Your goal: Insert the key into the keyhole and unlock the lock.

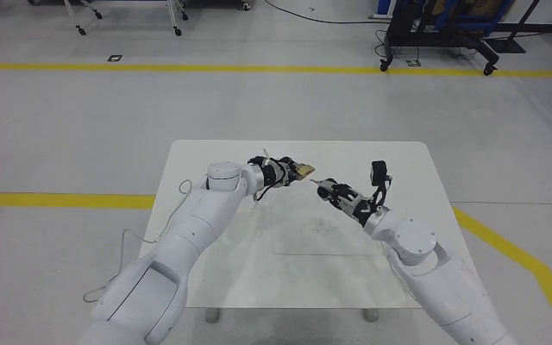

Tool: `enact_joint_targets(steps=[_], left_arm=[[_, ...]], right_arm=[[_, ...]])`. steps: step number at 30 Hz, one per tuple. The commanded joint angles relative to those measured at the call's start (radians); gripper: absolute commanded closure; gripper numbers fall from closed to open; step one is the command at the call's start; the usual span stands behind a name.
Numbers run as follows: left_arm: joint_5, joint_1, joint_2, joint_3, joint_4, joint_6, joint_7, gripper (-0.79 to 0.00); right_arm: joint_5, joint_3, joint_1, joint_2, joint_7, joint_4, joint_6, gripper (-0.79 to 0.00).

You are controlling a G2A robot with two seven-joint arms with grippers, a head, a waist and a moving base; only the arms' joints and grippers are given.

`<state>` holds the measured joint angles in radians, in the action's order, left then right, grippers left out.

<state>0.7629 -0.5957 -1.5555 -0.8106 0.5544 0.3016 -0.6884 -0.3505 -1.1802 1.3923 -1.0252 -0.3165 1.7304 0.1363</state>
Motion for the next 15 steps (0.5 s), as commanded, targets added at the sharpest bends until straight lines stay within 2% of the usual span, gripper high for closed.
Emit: enact_joint_targets(steps=[1,15], left_arm=[[-0.019,-0.001,-0.002,0.003,-0.002,-0.013,0.01,0.0],[-0.083,-0.008,-0.014,0.002,-0.011,-0.061,0.031,0.0]], right_arm=[[-0.034,0.006,0.003,-0.005,0.008,0.008,0.026,0.0],[-0.142,0.034,-0.087,-0.035,-0.01,-0.122,0.083,0.0]])
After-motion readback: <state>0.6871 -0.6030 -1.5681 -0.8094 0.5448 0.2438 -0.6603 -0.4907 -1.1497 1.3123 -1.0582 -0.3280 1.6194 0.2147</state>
